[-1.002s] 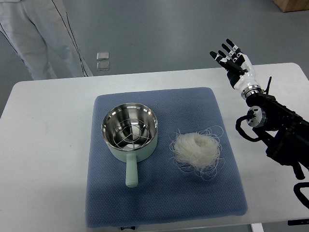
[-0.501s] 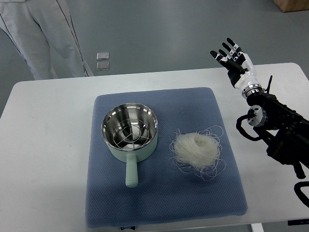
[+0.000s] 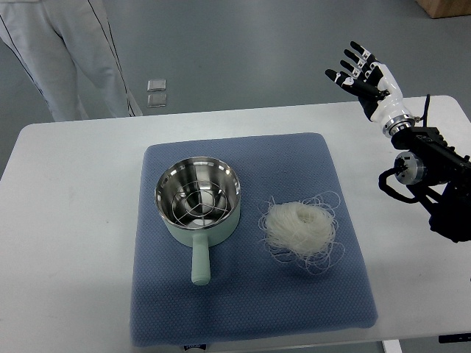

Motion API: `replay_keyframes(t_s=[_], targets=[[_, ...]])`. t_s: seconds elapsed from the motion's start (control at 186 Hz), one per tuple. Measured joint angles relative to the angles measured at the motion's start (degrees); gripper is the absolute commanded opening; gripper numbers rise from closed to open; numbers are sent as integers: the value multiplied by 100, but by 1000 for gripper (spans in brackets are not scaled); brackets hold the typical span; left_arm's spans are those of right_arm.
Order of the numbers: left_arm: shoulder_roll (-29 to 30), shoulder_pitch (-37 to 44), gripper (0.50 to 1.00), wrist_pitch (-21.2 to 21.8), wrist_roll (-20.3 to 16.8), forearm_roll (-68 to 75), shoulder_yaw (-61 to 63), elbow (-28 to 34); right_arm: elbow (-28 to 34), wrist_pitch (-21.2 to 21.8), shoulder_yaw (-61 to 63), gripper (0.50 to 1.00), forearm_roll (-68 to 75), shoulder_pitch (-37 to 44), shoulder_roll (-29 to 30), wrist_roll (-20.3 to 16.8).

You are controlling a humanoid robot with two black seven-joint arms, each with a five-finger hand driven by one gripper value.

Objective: Put vermicelli into pot with right hand
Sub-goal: 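Reach the right hand forward and down toward the white vermicelli bundle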

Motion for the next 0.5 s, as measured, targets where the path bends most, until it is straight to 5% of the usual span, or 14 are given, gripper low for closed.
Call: replay_keyframes(t_s=[0.21, 0.501], targets=[[0, 0, 1000, 0, 0, 0, 0, 0, 453, 291, -268, 924, -1519, -5, -573, -3], [0, 0, 1000, 0, 0, 0, 0, 0, 1754, 1388, -750, 924, -3774, 5, -1638, 72]])
